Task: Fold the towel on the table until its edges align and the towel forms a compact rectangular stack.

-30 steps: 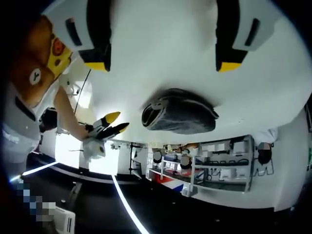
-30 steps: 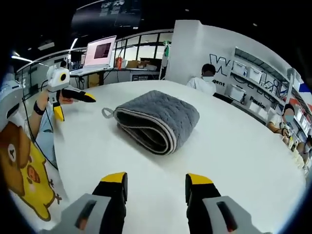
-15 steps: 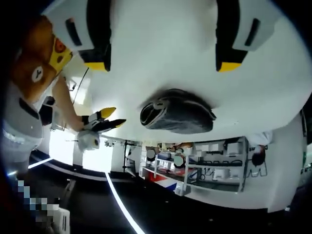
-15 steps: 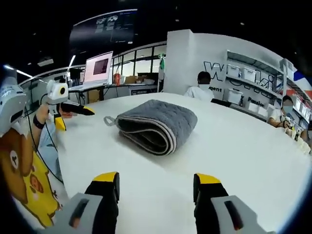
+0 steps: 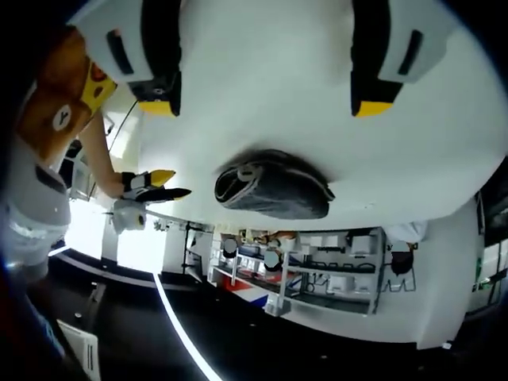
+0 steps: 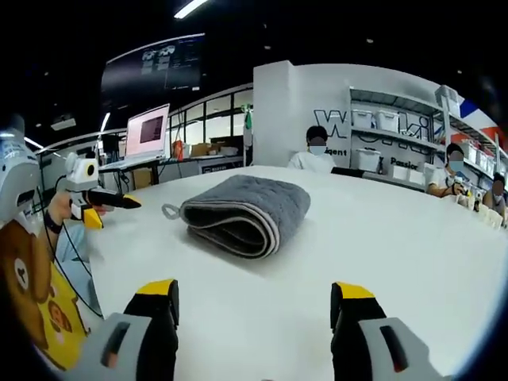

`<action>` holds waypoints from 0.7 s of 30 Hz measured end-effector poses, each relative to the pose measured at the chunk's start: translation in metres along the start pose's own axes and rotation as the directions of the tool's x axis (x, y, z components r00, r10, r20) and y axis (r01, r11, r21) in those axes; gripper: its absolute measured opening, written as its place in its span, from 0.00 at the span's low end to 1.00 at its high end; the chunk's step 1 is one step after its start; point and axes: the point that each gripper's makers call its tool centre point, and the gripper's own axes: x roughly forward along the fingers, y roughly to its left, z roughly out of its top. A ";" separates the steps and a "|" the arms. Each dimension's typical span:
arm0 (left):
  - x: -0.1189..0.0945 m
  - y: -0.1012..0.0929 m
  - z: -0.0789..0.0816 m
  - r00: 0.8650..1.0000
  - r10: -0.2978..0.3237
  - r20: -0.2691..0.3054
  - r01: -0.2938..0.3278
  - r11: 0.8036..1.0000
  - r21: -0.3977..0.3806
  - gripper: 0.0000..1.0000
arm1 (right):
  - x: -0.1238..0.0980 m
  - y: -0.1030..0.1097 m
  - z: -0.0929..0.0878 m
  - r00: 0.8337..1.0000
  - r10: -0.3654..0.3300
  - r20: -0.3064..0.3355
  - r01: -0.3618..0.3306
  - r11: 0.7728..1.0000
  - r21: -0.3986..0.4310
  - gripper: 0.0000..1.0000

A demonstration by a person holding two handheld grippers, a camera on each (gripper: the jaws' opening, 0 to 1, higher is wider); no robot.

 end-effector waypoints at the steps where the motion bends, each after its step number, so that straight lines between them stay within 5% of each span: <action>1: 0.000 0.000 0.000 1.000 0.000 0.000 0.000 1.000 -0.001 0.93 | 0.000 0.000 0.000 1.000 0.000 -0.001 0.000 1.000 0.000 0.84; 21: 0.000 0.004 -0.002 1.000 0.017 0.003 -0.017 1.000 -0.016 0.93 | -0.004 -0.017 -0.011 0.998 -0.055 0.024 0.053 0.994 0.097 0.99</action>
